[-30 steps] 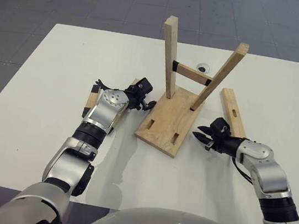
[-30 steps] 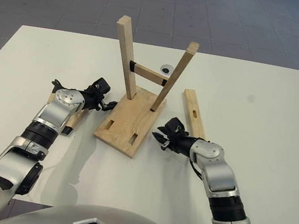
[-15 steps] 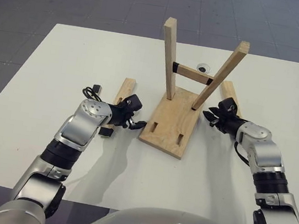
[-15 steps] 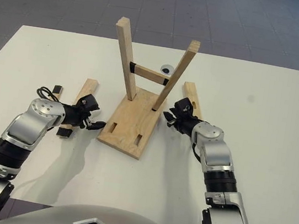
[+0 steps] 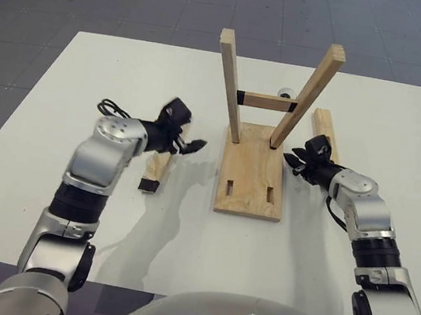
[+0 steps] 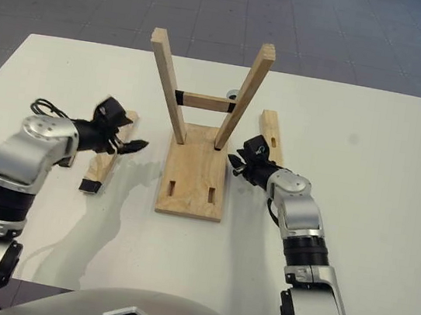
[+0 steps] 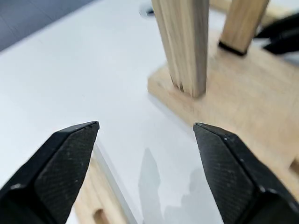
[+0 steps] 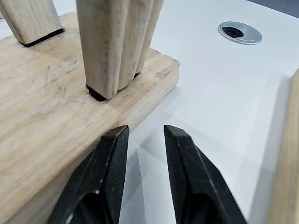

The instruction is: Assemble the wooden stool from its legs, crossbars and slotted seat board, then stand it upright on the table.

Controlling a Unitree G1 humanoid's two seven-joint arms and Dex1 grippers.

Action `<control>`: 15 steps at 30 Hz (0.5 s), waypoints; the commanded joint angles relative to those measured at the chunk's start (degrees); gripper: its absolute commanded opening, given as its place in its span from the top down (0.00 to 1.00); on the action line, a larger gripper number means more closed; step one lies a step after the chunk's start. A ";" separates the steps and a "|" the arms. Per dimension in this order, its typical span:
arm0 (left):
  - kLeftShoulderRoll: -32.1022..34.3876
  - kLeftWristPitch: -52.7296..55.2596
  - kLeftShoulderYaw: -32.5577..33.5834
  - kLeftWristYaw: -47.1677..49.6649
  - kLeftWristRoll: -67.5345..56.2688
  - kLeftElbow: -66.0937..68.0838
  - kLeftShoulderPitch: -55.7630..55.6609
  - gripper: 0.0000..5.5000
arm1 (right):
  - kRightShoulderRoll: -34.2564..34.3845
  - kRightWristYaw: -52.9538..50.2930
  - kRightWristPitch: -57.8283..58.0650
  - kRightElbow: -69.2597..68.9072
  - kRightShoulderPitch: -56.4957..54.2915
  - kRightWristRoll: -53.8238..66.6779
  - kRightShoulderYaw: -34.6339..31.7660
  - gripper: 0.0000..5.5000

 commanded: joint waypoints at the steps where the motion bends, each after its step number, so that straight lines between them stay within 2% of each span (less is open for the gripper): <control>1: 1.95 6.19 16.04 -0.31 -12.37 -0.56 -14.82 0.32 | -0.22 -2.20 3.81 -8.12 5.48 1.40 -2.45 0.75; 3: -0.67 7.31 20.65 3.26 -17.01 1.95 -22.30 0.32 | 0.36 -3.09 4.91 -10.32 7.06 1.62 -2.75 0.75; 5: -5.20 6.99 22.46 7.83 -19.89 5.12 -28.62 0.32 | 0.94 -4.00 5.89 -11.78 7.86 1.70 -2.87 0.75; 8: -11.99 4.04 19.64 13.61 -18.98 12.23 -33.02 0.32 | 1.89 -5.26 6.86 -13.41 8.12 1.55 -2.05 0.75; 11: -16.62 -0.64 15.49 16.16 -15.99 20.64 -34.74 0.42 | 2.37 -5.75 7.54 -14.57 7.74 1.33 -0.99 0.75; 15: -18.86 -7.54 11.30 16.91 -11.60 31.11 -37.46 0.42 | 2.53 -6.24 7.92 -15.13 7.73 1.21 -0.39 0.75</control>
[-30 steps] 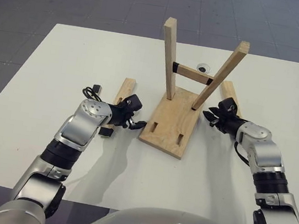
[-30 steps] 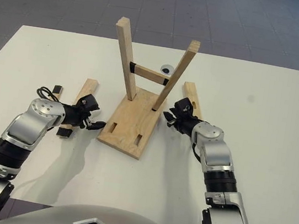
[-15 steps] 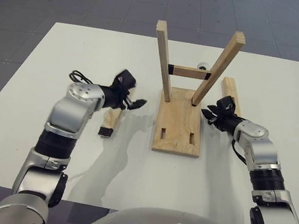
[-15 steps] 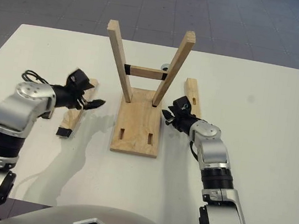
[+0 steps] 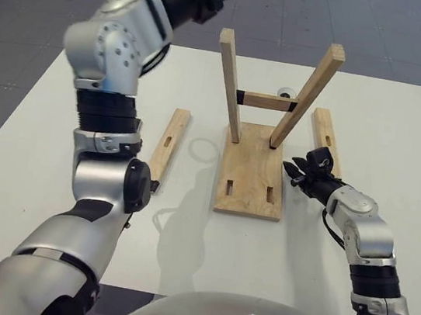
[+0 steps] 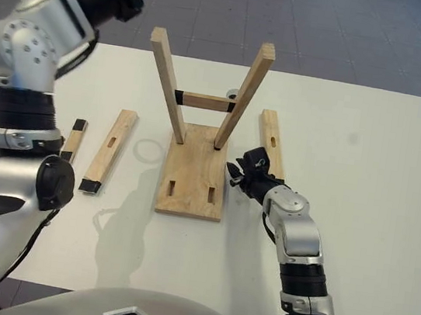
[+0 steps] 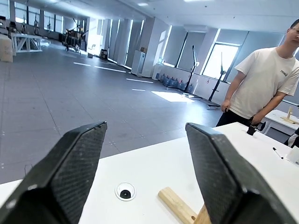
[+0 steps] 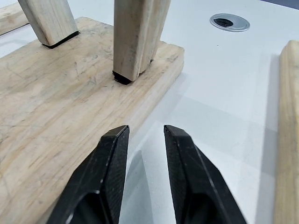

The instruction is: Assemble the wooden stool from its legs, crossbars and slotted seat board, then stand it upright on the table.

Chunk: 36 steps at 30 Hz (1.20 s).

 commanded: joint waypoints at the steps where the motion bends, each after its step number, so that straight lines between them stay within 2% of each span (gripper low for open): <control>1: -0.85 -6.80 -3.30 0.61 4.58 9.12 -4.33 0.42 | 0.24 -0.67 1.05 -1.04 -0.43 -0.29 0.70 0.75; 8: -1.25 -13.61 -5.43 -1.93 7.49 20.17 -8.46 0.42 | 0.47 -1.27 0.97 -1.11 -0.13 -0.26 1.05 0.75; 14: 0.05 -14.78 -5.05 -2.08 7.99 20.25 -9.60 0.42 | 0.49 -1.44 1.05 -0.99 -0.25 -0.12 0.93 0.75; 19: 1.67 -20.31 0.79 -1.28 3.26 13.19 -19.06 0.42 | 0.61 -1.64 1.19 -1.15 -0.28 -0.04 0.94 0.75; 23: 3.13 -22.74 2.77 -1.47 2.16 15.52 -24.41 0.42 | 0.83 -1.77 1.20 -1.24 -0.30 0.03 1.15 0.75; 28: 0.52 -17.52 -2.06 -3.34 4.27 20.15 -12.64 0.42 | 0.70 -1.87 1.17 -1.50 0.14 0.08 1.26 0.75; 31: -2.18 -5.18 -11.47 -3.80 8.27 20.55 4.80 0.42 | 0.94 -2.19 1.13 -1.49 0.26 0.06 1.32 0.75; 33: -1.71 1.15 -17.19 -4.86 9.02 13.44 13.82 0.42 | 0.96 -2.23 1.10 -1.22 -0.16 0.14 1.18 0.75; 36: -0.19 1.13 -15.14 -4.78 7.35 9.30 9.68 0.42 | 0.71 -2.33 0.77 -0.79 -0.03 0.12 0.85 0.75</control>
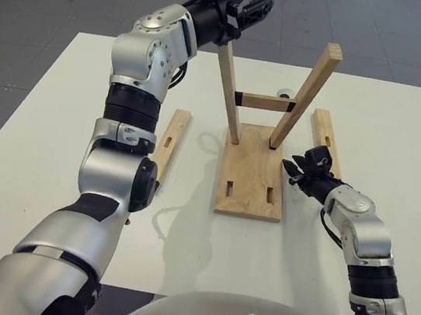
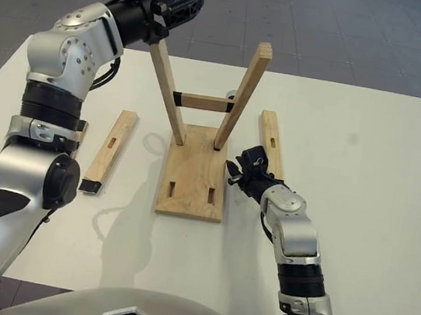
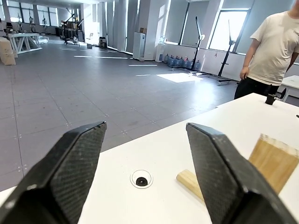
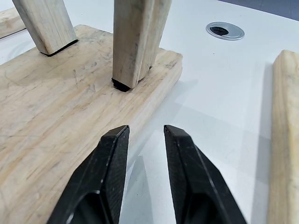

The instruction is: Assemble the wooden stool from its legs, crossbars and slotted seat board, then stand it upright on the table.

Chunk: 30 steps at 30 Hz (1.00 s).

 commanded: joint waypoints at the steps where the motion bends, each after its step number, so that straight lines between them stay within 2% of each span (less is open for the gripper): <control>1: 0.19 9.08 -4.14 -0.58 1.86 0.66 6.00 0.42 | 0.36 -0.21 0.56 0.24 0.00 0.14 0.00 0.75; 4: 1.65 4.14 -0.70 0.70 1.62 0.26 -1.00 0.42 | 0.57 -0.28 0.60 0.27 -0.05 0.12 0.35 0.75; 8: 2.08 -2.04 5.90 0.78 -2.85 -7.60 -4.24 0.42 | 0.06 0.08 0.66 0.01 0.13 0.21 0.17 0.75; 12: 2.90 0.23 10.21 0.38 -8.65 -18.82 1.05 0.42 | -0.73 -0.50 3.00 -5.03 1.58 1.70 -2.30 0.75; 14: 5.39 0.23 12.23 -1.32 -10.19 -21.56 6.31 0.42 | -1.47 -2.46 7.05 -12.68 2.40 3.80 -7.47 0.75; 15: 7.95 1.48 11.30 -5.00 -10.89 -23.44 10.81 0.42 | -1.46 -3.90 9.71 -16.56 1.47 5.46 -11.33 0.75; 17: 15.03 3.76 5.33 -15.87 -10.89 -28.25 23.05 0.42 | -2.22 -6.42 14.61 -20.89 -3.81 8.69 -18.44 0.75; 20: 21.52 2.69 -3.47 -25.67 -7.91 -31.99 34.68 0.42 | -4.18 -9.40 15.23 -16.61 -15.11 10.01 -23.78 0.75; 23: 20.55 0.37 -7.64 -26.84 -5.15 -29.82 35.38 0.42 | -3.99 -10.61 10.85 -5.41 -28.31 9.93 -23.85 0.75; 26: 15.93 -0.81 -12.98 -22.77 -0.28 -26.07 33.23 0.42 | 0.15 -10.14 6.36 6.40 -41.36 11.22 -21.46 0.75; 30: 14.08 -0.64 -19.51 -18.65 6.98 -24.56 34.23 0.42 | 4.14 -8.32 0.59 20.06 -50.60 10.67 -18.79 0.75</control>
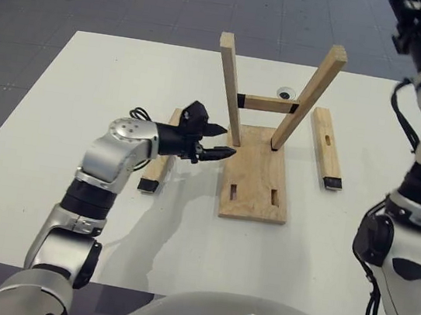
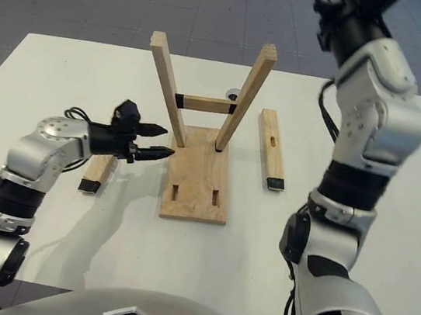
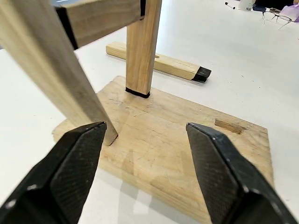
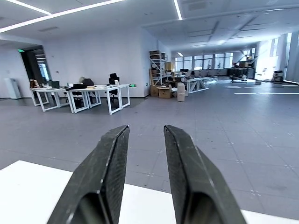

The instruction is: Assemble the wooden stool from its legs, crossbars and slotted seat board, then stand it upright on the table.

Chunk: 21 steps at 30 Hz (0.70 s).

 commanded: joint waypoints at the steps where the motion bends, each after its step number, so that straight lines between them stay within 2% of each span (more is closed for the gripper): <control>1: 0.50 0.22 -5.78 3.25 7.37 0.95 1.04 0.42 | 3.10 1.90 -5.27 11.79 -7.03 -0.18 2.55 0.75; 5: 1.17 0.94 -8.06 4.57 11.27 1.29 1.83 0.42 | 3.56 3.32 -7.59 16.63 -7.62 -1.78 5.27 0.75; 10: 0.70 0.92 -7.80 6.38 13.50 2.16 2.10 0.42 | 3.18 3.52 -4.89 12.05 -4.96 -1.10 6.55 0.75; 13: 0.28 1.28 -7.39 6.97 13.25 1.67 2.31 0.42 | 3.31 2.79 -3.07 7.73 -5.31 -0.04 6.02 0.75; 17: 0.07 1.68 -7.51 7.21 13.30 1.12 2.98 0.42 | 2.76 1.72 -11.57 0.37 -11.34 1.73 2.22 0.75; 21: 0.30 1.98 -7.51 7.32 13.11 0.50 3.70 0.42 | 1.17 1.12 -11.22 -2.09 -12.73 1.62 1.94 0.75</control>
